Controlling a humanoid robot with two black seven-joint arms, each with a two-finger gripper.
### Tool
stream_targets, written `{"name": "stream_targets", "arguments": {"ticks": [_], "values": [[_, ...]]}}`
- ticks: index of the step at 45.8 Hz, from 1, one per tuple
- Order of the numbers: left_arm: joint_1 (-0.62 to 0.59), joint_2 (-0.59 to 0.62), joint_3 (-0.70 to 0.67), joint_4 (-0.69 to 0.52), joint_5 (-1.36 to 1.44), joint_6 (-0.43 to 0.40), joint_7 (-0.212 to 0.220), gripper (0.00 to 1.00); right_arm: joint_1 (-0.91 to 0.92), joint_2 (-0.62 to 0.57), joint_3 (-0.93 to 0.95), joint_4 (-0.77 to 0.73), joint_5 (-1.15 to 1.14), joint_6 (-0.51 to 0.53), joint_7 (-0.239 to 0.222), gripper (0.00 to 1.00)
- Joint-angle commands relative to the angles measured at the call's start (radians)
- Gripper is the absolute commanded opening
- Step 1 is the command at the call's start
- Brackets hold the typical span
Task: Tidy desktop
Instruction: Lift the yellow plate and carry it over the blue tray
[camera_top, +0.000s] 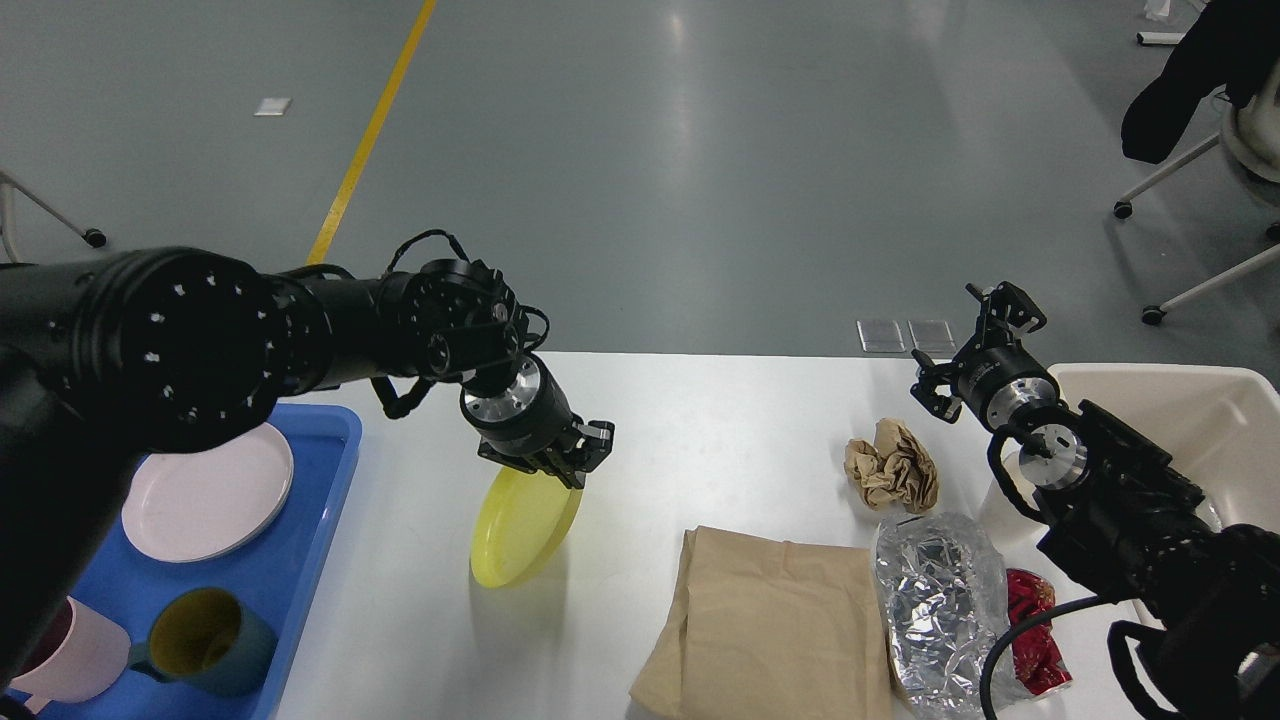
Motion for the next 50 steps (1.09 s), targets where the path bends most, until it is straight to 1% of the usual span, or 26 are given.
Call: {"name": "stream_targets", "arguments": {"ticks": [1,5,13,18,25,30,33,39,41,44,50], "values": [[-0.090,0.057,-0.025,-0.034,-0.017,-0.152,0.000,0.00,0.000,0.000,-0.001,0.000,0.000,0.000,0.000,1.00],[-0.159,0.088,-0.030,-0.066,-0.017,-0.246,-0.001,0.00,0.000,0.000,-0.001,0.000,0.000,0.000,0.000,1.00],[-0.254,0.166,-0.002,-0.134,-0.017,-0.246,-0.001,0.00,0.000,0.000,0.001,0.000,0.000,0.000,0.000,1.00],[-0.272,0.212,0.076,-0.140,-0.017,-0.246,-0.001,0.00,0.000,0.000,-0.001,0.000,0.000,0.000,0.000,1.00],[-0.260,0.296,0.201,-0.123,-0.007,-0.246,-0.003,0.00,0.000,0.000,-0.001,0.000,0.000,0.000,0.000,1.00],[-0.245,0.361,0.267,-0.100,0.006,-0.246,0.005,0.00,0.000,0.000,-0.001,0.000,0.000,0.000,0.000,1.00],[-0.214,0.391,0.301,-0.060,0.018,-0.246,0.005,0.00,0.000,0.000,-0.001,0.000,0.000,0.000,0.000,1.00],[-0.124,0.433,0.306,0.052,0.036,-0.246,0.008,0.00,0.000,0.000,0.001,0.000,0.000,0.000,0.000,1.00],[-0.092,0.441,0.306,0.081,0.041,-0.220,0.008,0.00,0.000,0.000,-0.001,0.000,0.000,0.000,0.000,1.00],[-0.056,0.444,0.304,0.113,0.042,-0.156,0.008,0.00,0.000,0.000,-0.001,0.000,0.000,0.000,0.000,1.00],[0.028,0.442,0.306,0.144,0.044,0.013,0.009,0.00,0.000,0.000,-0.001,0.000,0.000,0.000,0.000,1.00]]}}
